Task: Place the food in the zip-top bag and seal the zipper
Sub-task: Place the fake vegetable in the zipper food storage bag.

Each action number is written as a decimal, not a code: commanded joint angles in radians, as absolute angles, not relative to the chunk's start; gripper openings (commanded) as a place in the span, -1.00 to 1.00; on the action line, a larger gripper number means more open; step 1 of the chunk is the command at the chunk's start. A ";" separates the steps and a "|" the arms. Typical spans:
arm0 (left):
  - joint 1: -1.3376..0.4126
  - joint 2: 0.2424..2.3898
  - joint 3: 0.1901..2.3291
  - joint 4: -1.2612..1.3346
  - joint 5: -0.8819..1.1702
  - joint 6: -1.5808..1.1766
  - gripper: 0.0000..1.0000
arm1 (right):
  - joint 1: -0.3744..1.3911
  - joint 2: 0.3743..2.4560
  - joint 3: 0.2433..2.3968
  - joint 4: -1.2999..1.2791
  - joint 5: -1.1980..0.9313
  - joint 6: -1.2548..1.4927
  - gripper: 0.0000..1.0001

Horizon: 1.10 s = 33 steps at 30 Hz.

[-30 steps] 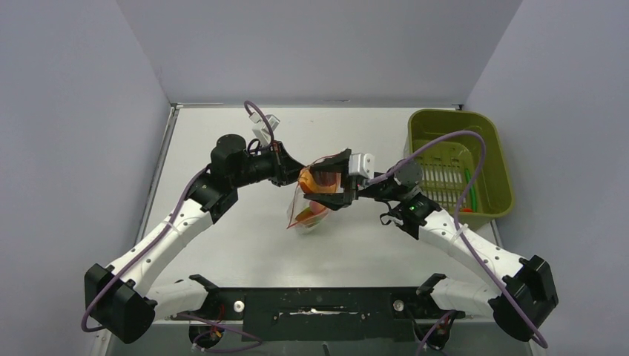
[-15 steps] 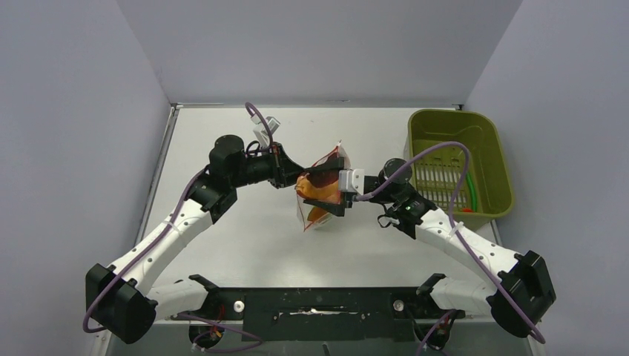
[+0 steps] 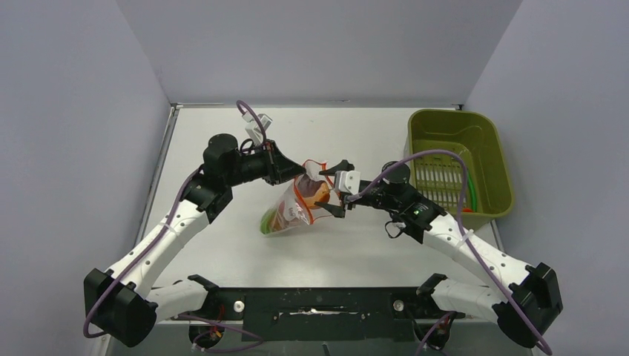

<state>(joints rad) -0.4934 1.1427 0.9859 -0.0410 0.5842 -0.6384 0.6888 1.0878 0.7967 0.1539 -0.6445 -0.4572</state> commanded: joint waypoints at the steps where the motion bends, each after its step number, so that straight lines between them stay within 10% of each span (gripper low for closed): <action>1: -0.477 1.111 0.994 0.045 0.604 -0.651 -1.00 | 0.695 1.059 0.815 0.057 -0.585 -0.507 0.39; 10: -0.453 1.117 0.970 0.065 0.616 -0.668 -1.00 | 0.703 1.119 0.891 -0.031 -0.607 -0.508 0.37; 22: -0.383 1.088 0.921 0.135 0.474 -0.675 -1.00 | 0.747 1.101 1.121 -0.247 -0.148 0.427 0.11; 33: -0.366 1.094 0.977 0.088 0.215 -0.492 -1.00 | 0.749 1.167 1.118 -0.242 -0.109 0.711 -0.06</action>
